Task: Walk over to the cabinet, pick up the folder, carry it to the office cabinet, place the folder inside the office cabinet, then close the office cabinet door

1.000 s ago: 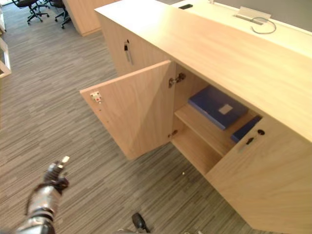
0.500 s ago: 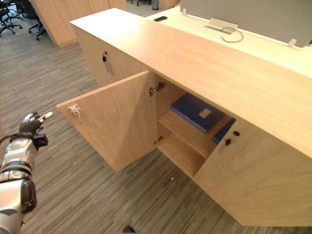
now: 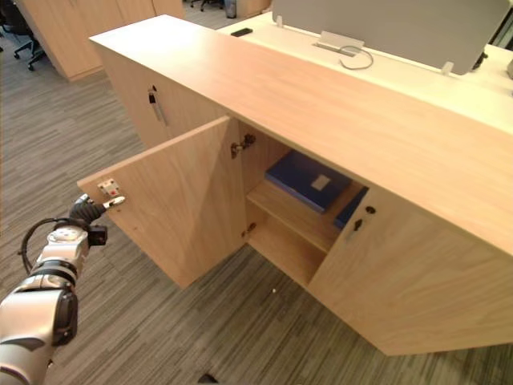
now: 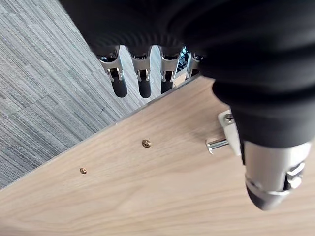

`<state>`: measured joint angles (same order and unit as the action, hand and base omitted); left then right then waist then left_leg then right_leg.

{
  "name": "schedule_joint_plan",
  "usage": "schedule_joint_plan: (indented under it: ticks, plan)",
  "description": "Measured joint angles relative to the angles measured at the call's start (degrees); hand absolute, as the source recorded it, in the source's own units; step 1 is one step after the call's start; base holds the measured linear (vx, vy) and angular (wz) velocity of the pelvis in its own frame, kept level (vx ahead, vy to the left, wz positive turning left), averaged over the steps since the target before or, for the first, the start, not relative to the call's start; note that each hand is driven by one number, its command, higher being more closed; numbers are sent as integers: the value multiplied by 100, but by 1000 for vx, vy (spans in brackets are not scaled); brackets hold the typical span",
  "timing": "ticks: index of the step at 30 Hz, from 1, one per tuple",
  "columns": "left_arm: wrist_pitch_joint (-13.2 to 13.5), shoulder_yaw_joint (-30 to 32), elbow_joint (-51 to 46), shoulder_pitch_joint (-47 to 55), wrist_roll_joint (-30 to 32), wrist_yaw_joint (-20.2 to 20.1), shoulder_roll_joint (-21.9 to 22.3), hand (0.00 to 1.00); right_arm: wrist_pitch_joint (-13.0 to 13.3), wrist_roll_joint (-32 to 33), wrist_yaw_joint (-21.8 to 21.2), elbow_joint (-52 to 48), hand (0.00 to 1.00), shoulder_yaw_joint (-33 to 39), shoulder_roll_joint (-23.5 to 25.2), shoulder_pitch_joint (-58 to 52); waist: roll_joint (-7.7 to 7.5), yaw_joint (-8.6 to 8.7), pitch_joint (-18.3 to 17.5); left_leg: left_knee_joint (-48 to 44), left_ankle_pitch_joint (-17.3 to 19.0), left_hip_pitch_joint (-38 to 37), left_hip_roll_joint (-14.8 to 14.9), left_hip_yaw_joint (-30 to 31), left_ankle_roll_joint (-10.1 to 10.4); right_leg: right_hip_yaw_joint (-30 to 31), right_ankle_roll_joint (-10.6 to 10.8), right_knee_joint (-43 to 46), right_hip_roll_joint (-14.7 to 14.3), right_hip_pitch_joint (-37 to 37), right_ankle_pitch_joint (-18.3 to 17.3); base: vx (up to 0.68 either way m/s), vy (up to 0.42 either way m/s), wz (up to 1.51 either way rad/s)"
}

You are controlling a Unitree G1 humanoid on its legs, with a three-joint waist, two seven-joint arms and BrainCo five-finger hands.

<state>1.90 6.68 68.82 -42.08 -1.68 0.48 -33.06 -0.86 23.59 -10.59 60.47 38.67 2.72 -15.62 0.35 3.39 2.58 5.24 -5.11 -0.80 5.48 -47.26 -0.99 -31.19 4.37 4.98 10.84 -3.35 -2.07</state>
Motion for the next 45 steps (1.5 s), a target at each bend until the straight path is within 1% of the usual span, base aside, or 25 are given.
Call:
schedule_joint_plan:
  ticks: [3, 6, 9, 11, 12, 15, 17, 18, 19, 22, 23, 24, 25, 26, 27, 28, 29, 30, 31, 32, 35, 40, 42, 43, 45]
  plan:
    - [0, -200, -1, 2, 205, 85, 197, 0, 3, 0, 9, 2, 0, 2, -17, 15, -1, -33, -6, 0, 21, 77, -47, 30, -31, -15, 16, -1, 51, 32, 20, -40, -16, 6]
    - [-3, -470, -15, 127, 377, 173, 497, 0, 2, 0, 51, 14, 0, 6, -29, 77, -4, -57, -6, -1, 34, 123, -128, 77, -98, -40, 47, -12, 120, 35, 39, -40, -11, 11]
    - [-2, -832, -180, 396, 450, 187, 813, 0, 2, 0, 83, 56, 0, 11, -33, 191, -9, -64, -5, -1, 27, 199, -178, 176, -153, -133, 70, -31, 156, 36, 71, -46, -27, 17]
    - [-2, -1188, -326, 624, 479, 199, 1053, 0, 24, 0, 109, 122, 0, 26, -75, 269, -9, -67, -7, 0, 6, 232, -214, 275, -196, -138, 82, -39, 199, 8, 83, -51, -33, 21]
    - [-2, -1321, -401, 678, 528, 199, 1094, 0, 26, 0, 113, 174, 0, 26, -103, 296, -8, -71, -8, -1, -5, 254, -225, 296, -213, -142, 82, -34, 209, 13, 83, -48, -30, 22]
    - [2, -1753, -1068, 970, 614, 201, 1308, 0, 53, 2, 154, 296, 0, 26, -200, 388, -19, -92, 1, 0, -29, 343, -268, 421, -250, -147, 84, -7, 243, 32, 85, -70, -32, 24]
    - [13, -2107, -1989, 1184, 587, 238, 1481, 0, 87, 7, 192, 355, 0, 25, -245, 435, -16, -103, 20, 1, -41, 408, -311, 555, -268, -158, 85, -7, 274, 35, 85, -87, -33, 24]
    - [30, -2238, -2192, 1235, 571, 237, 1520, 0, 89, 12, 197, 366, 0, 24, -254, 445, -12, -105, 24, 2, -40, 425, -322, 578, -268, -161, 85, -7, 281, 35, 85, -77, -25, 23]
    - [53, -2536, -2575, 1290, 563, 235, 1621, 0, 92, 14, 202, 409, 0, 18, -266, 482, -11, -104, 31, 2, -32, 476, -337, 610, -256, -166, 86, -8, 288, 50, 85, -64, -16, 18]
    - [59, -3111, -3479, 1591, 543, 240, 1865, 0, 99, 33, 204, 464, 0, 7, -266, 542, -3, -96, 120, 3, -19, 503, -360, 648, -257, -166, 89, -16, 302, 49, 85, -114, -38, 11]
    - [61, -3378, -3808, 1695, 535, 239, 1951, 0, 100, 39, 205, 473, 0, 7, -272, 542, 6, -91, 146, 3, -15, 521, -370, 652, -257, -166, 90, -32, 306, 51, 83, -110, -55, 9]
    - [76, -3799, -4369, 1755, 538, 225, 1996, 0, 103, 50, 211, 491, 0, 6, -293, 544, 14, -77, 163, 3, -8, 578, -382, 652, -261, -165, 93, -62, 306, 90, 83, -102, -57, 7]
    - [99, -3965, -4614, 1754, 538, 208, 2018, 0, 103, 50, 218, 498, 0, 4, -312, 554, 21, -76, 180, 3, -7, 593, -387, 647, -261, -162, 95, -69, 309, 107, 84, -83, -56, 3]
    - [212, -4186, -4971, 1753, 541, 137, 2084, 0, 104, 50, 224, 498, 0, 4, -345, 578, 27, -61, 212, 2, -6, 594, -398, 630, -263, -152, 102, -81, 319, 111, 89, -47, -42, -5]
    - [448, -4585, -5443, 1714, 542, 17, 2274, 0, 115, 50, 231, 496, 0, -3, -402, 595, 33, -15, 215, 2, 4, 584, -416, 601, -278, -133, 103, -110, 332, 102, 90, -39, -43, -7]
    - [557, -4745, -5571, 1658, 544, -44, 2378, 0, 122, 50, 231, 496, 0, -7, -417, 600, 33, 4, 215, 2, 8, 576, -422, 590, -284, -123, 104, -118, 336, 97, 92, -27, -48, -8]
    - [731, -4997, -5701, 1518, 568, -146, 2562, 0, 143, 51, 232, 495, 0, -55, -435, 611, 33, 38, 215, 2, 12, 573, -427, 576, -290, -106, 104, -128, 340, 99, 93, -11, -31, -7]
    - [825, -5125, -5752, 1426, 578, -200, 2694, 0, 160, 50, 231, 495, 0, -89, -441, 623, 33, 62, 215, 2, 13, 574, -428, 566, -292, -94, 109, -140, 340, 103, 98, -17, -62, -10]
    - [987, -5284, -5769, 1205, 594, -252, 2992, 0, 186, 51, 234, 495, 0, -237, -454, 653, 34, 101, 216, 3, 13, 573, -431, 540, -292, -68, 160, -178, 339, 105, 133, -18, -72, -14]
    - [1054, -5292, -5768, 1027, 593, -263, 3227, 0, 197, 51, 234, 495, 0, -302, -450, 704, 47, 190, 214, 3, 12, 564, -426, 509, -291, -29, 175, -192, 334, 112, 143, -18, -72, -15]
    - [1104, -5295, -5762, 672, 592, -263, 3494, 0, 211, 51, 238, 492, 0, -509, -474, 703, 104, 266, 184, 3, 8, 515, -393, 404, -288, 49, 218, -204, 319, 124, 169, -11, -95, -19]
    - [1099, -5357, -5659, 653, 528, -272, 3533, 0, 214, 50, 265, 489, 0, -679, -483, 700, 156, 324, 154, 3, -1, 445, -358, 336, -287, 170, 222, -206, 294, 125, 171, 10, -92, -13]
    - [1088, -5359, -5516, 659, 255, -352, 3525, 0, 212, 47, 283, 489, 0, -678, -484, 695, 155, 326, 155, 3, -28, 417, -353, 320, -322, 180, 222, -205, 294, 113, 171, 8, -84, -6]
    - [1078, -5339, -5349, 705, -11, -449, 3508, 0, 212, 47, 287, 490, 0, -679, -484, 692, 153, 326, 159, 3, -32, 371, -350, 296, -329, 194, 222, -205, 294, 81, 171, 2, -67, -10]
    - [905, -5175, -5022, 990, -837, -683, 3489, 0, 201, 0, 290, 493, 0, -765, -479, 682, 156, 346, 161, 3, -30, 296, -339, 255, -327, 241, 221, -211, 284, 32, 171, -1, -96, -14]
